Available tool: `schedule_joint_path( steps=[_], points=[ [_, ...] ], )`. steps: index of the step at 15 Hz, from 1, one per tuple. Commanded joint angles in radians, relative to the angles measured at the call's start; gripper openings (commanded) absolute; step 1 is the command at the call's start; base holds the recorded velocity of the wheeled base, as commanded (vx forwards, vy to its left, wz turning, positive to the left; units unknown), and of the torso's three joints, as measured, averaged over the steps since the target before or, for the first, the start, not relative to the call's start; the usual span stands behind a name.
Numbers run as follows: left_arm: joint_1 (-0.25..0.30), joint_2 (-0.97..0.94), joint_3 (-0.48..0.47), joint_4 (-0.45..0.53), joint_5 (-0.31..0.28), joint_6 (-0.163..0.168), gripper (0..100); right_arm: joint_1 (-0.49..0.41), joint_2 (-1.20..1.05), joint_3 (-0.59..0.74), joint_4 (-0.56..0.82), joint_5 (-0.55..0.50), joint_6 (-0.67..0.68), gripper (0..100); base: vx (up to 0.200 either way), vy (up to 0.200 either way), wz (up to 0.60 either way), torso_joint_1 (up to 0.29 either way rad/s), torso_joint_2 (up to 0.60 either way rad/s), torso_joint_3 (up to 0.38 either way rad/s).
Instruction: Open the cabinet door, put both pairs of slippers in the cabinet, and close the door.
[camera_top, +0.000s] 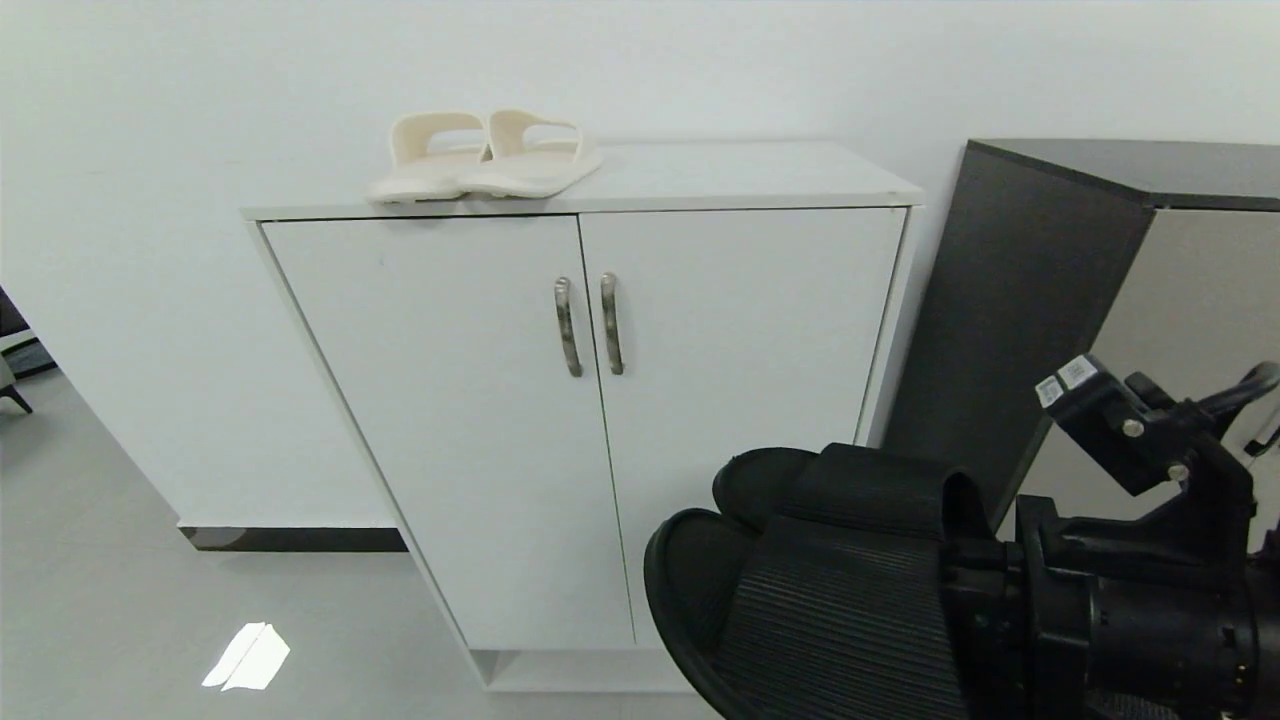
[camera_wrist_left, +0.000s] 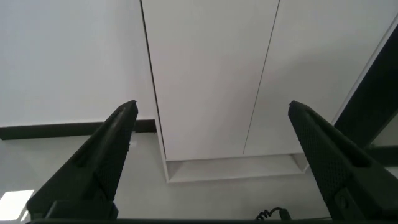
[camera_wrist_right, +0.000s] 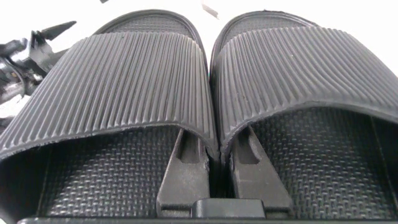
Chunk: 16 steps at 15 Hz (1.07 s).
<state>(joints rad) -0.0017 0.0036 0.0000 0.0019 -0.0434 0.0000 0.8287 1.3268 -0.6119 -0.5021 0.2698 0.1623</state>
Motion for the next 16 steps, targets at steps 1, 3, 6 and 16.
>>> schedule_joint_path(
  steps=[1,3,6,16],
  points=[
    [0.0,-0.001,0.0,0.0,0.0,-0.002,100,0.003,0.002,0.011,-0.016,0.0,0.0,0,0.0,0.0,0.0,-0.129,0.44,0.31],
    [0.0,-0.001,-0.005,-0.013,0.002,-0.006,100,0.004,0.002,0.017,-0.016,0.0,0.0,0,0.0,0.0,0.0,-0.124,0.45,0.325],
    [-0.006,0.167,-0.253,-0.007,-0.012,-0.051,100,0.004,0.006,0.018,-0.018,0.0,0.0,0,0.0,0.0,0.0,-0.048,0.19,0.132],
    [-0.09,0.92,-0.655,-0.25,-0.46,-0.071,100,0.004,0.006,0.032,-0.018,-0.001,-0.035,0,0.0,0.0,0.0,-0.002,0.01,0.004]
  ],
)
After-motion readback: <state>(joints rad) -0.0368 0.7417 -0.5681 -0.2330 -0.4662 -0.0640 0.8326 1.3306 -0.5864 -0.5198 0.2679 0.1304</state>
